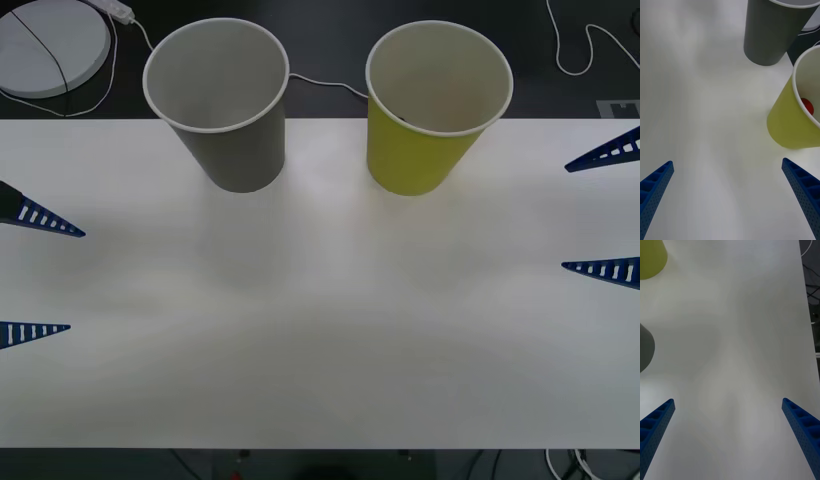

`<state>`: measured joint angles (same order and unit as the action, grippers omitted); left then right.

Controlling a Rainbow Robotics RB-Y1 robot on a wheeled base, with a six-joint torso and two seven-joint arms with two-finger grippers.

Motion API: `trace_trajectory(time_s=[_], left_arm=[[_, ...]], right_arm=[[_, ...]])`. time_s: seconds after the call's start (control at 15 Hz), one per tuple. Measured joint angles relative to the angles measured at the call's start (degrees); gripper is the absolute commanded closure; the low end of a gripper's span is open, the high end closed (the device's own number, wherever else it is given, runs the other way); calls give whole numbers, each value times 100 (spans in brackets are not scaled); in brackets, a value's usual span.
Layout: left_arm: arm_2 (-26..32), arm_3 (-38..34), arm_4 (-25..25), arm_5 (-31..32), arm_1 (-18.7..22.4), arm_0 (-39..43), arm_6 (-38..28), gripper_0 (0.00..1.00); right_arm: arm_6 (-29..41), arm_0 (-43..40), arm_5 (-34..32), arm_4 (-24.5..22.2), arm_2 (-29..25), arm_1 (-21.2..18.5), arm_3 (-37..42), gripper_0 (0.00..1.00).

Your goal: Put the can into the green bin and the plastic bottle into the gray bin

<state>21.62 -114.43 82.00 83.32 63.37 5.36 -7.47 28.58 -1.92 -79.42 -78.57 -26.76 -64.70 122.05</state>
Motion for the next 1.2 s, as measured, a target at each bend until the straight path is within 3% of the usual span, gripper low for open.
trace_trajectory(time_s=[0.4, 0.8, 1.2], left_arm=[[0, 0, 0, 0, 0, 0, 0, 0], [0, 0, 0, 0, 0, 0, 0, 0], [0, 0, 0, 0, 0, 0, 0, 0]], right_arm=[[-1146, -1060, 165, 228, -434, 67, -285, 0], [-2211, -1547, 192, 316, -515, 266, -566, 0], [-2724, -2197, 418, 616, -515, 337, -552, 0]])
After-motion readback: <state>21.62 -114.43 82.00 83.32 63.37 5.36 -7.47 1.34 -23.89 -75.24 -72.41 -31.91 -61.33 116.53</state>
